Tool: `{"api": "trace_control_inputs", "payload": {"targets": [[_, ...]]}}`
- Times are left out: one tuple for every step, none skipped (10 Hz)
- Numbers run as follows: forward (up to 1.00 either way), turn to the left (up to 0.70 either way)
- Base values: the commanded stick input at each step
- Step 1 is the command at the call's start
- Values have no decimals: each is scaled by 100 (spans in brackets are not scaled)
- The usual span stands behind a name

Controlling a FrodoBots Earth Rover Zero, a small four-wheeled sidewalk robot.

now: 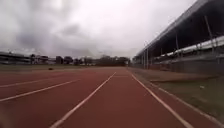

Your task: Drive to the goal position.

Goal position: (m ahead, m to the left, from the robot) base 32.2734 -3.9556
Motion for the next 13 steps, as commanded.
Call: {"api": "trace_control_inputs", "payload": {"targets": [[70,0],[70,0],[70,0],[70,0],[70,0],[70,0],[70,0],[70,0],[70,0],[70,0],[70,0],[70,0],[70,0]]}}
